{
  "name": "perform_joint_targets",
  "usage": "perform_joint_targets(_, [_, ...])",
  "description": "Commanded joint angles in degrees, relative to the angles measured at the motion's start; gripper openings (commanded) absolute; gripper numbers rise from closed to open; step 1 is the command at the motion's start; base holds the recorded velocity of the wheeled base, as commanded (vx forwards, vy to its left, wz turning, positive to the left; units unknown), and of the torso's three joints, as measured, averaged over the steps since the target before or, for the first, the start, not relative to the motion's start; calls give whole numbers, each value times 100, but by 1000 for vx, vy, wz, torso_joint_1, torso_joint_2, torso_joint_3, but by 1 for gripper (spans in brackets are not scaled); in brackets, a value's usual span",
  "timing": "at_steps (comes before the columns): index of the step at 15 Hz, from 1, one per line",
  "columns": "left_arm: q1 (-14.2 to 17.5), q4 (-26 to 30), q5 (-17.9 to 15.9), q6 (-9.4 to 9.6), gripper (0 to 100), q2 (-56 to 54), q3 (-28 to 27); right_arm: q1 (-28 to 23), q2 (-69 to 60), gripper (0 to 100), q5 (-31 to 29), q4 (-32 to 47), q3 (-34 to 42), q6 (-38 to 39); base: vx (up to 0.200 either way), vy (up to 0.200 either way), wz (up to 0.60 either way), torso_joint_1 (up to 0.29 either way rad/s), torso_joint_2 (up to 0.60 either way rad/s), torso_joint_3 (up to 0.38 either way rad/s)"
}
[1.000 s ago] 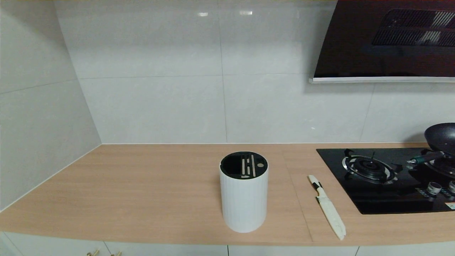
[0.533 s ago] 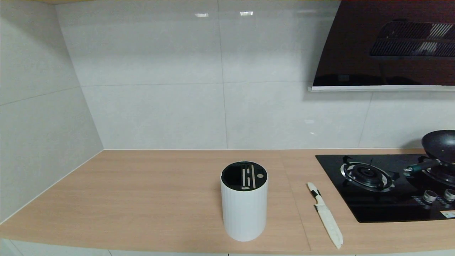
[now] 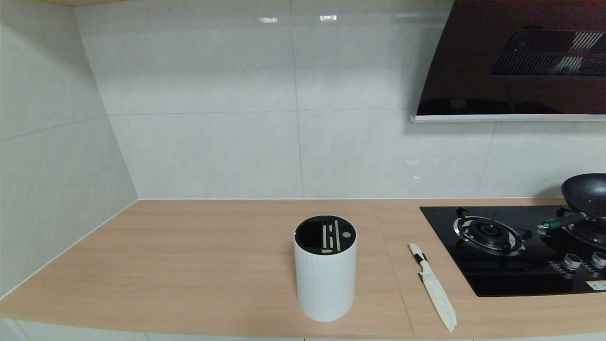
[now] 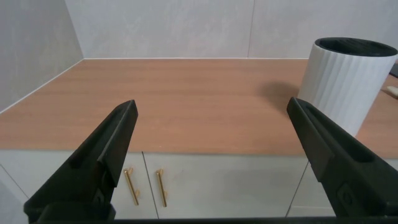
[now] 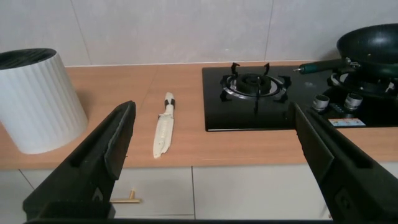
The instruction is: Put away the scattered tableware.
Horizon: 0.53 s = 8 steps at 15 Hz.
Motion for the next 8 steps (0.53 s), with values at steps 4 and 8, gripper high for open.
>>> perform_joint_targets(4, [1,0,1,0,100,0,0,0,9,100,6,-114,-167,-193,0,0,0,0,0,0])
perform_joint_targets(8, [1,0,1,0,100,0,0,79,1248,100,348,-35,-1397,-70,0,0,0,0,0,0])
